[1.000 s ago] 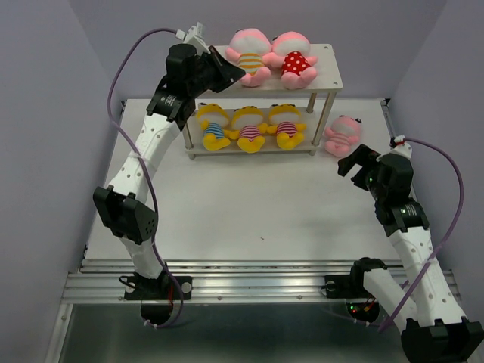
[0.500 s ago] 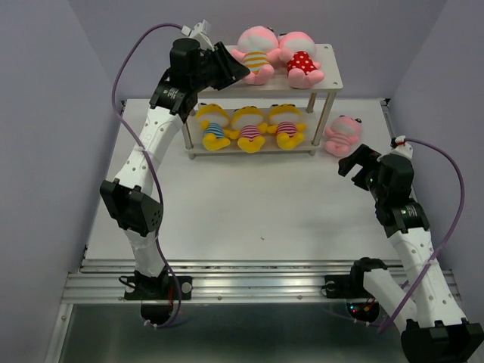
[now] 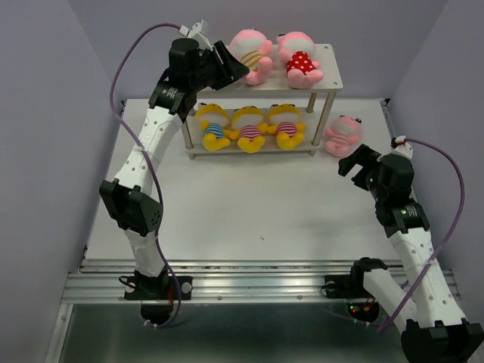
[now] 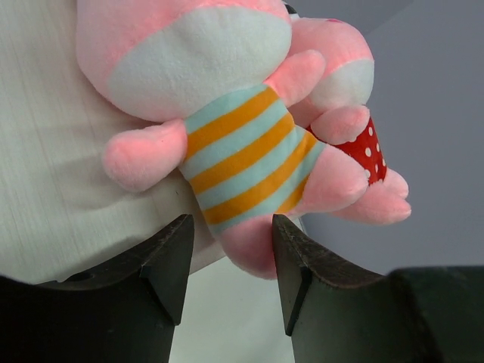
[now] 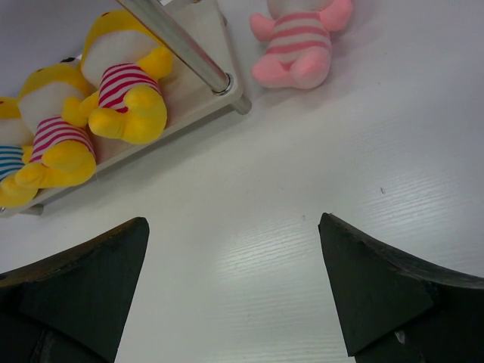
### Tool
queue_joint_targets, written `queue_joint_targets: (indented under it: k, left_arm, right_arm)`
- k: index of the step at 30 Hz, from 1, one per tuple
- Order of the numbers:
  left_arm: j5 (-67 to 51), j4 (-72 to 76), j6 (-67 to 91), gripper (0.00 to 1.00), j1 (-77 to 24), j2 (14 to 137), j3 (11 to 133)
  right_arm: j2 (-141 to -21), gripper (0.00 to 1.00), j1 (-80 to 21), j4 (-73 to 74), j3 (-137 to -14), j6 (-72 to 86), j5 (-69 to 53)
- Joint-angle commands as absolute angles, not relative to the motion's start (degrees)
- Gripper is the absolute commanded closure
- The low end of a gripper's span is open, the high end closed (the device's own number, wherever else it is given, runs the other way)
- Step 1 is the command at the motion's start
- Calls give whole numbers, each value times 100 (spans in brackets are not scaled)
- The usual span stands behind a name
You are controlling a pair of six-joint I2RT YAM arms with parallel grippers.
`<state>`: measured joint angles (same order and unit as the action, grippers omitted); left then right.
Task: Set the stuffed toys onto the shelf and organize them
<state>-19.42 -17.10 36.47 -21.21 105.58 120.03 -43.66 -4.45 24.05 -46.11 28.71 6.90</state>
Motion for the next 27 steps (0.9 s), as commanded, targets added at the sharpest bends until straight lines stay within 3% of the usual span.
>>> queue_joint_targets:
  k: [1, 8, 27]
  left_arm:
    - [-1986, -1520, 3472, 43, -2109, 10187, 12199]
    - [-1898, -1486, 3305, 29, -2109, 9914, 11725]
    - [-1522, -1388, 2857, 25, -2478, 9826, 11391]
  right_arm:
    - [-4324, 0, -413, 2338, -4623, 2830, 756]
    - [-4394, 0, -413, 2320, -4606, 2830, 747]
    - [-4527, 0, -413, 2206, -4526, 2812, 668]
